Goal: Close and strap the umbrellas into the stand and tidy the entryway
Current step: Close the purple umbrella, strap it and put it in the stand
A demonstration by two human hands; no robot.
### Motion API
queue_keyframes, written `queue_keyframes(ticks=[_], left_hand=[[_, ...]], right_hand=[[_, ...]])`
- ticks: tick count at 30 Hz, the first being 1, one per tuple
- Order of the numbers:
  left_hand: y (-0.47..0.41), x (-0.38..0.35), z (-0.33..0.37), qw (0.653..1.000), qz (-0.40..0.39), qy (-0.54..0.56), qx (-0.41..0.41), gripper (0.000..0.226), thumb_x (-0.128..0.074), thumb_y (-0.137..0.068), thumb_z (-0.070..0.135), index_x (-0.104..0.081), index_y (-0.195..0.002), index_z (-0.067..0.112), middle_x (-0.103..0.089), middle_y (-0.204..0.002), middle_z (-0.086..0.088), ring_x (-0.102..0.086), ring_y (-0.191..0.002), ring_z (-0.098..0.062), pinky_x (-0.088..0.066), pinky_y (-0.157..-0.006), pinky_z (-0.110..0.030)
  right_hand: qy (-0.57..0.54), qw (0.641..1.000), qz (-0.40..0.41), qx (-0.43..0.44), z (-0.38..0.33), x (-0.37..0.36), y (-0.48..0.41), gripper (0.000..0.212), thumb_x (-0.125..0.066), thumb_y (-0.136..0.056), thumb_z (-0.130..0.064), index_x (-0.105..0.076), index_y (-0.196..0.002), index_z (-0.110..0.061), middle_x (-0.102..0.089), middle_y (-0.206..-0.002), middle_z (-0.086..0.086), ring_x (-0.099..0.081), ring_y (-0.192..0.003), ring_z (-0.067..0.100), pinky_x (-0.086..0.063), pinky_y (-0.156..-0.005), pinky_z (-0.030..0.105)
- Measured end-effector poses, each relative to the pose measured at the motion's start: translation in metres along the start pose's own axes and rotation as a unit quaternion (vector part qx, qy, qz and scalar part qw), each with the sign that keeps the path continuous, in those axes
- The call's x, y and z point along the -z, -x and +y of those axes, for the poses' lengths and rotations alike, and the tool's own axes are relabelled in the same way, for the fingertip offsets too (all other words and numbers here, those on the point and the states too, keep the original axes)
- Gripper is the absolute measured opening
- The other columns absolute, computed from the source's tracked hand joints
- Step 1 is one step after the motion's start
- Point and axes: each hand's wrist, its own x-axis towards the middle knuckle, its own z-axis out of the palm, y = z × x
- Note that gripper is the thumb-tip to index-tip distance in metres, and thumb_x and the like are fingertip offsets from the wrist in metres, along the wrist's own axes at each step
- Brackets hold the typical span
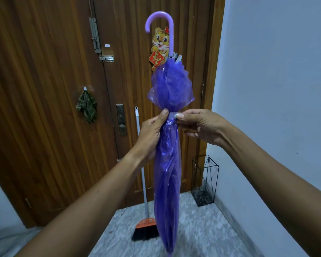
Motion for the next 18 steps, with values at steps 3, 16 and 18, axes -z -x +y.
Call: queue_keyframes(ticks=[3, 16, 18], left_hand=[[0.002, -0.001, 0.002, 1.0, -0.004, -0.006, 0.001, 0.031, -0.05, -0.102, 0.03, -0.072, -0.101, 0.007, -0.073, -0.078, -0.001, -0.068, -0.069, -0.01, -0.056, -0.066, -0.021], [0.005, 0.003, -0.002, 0.999, -0.02, -0.025, 0.017, 0.031, -0.05, -0.102, 0.031, -0.071, -0.106, 0.008, -0.073, -0.081, 0.0, -0.068, -0.073, -0.011, -0.057, -0.07, -0.022], [0.004, 0.006, -0.005, 0.999, -0.015, -0.023, 0.02, 0.031, -0.052, -0.102, 0.032, -0.072, -0.106, 0.009, -0.073, -0.083, 0.0, -0.067, -0.074, -0.012, -0.056, -0.071, -0.022]], right_hand=[[-0.004, 1.0, -0.01, -0.004, 0.0, 0.0, 0.0, 0.024, -0.081, -0.069, -0.029, -0.07, -0.087, -0.017, -0.074, -0.096, 0.001, -0.071, -0.092, 0.013, -0.045, -0.086, 0.034], [-0.001, 1.0, -0.013, -0.013, 0.009, -0.001, -0.002, 0.031, -0.083, -0.069, -0.028, -0.071, -0.093, -0.014, -0.075, -0.094, 0.002, -0.07, -0.085, 0.014, -0.042, -0.068, 0.03], [0.021, 1.0, 0.005, 0.003, 0.01, -0.002, -0.004, 0.032, -0.086, -0.064, -0.031, -0.07, -0.087, -0.015, -0.075, -0.095, 0.003, -0.07, -0.087, 0.016, -0.043, -0.066, 0.03]])
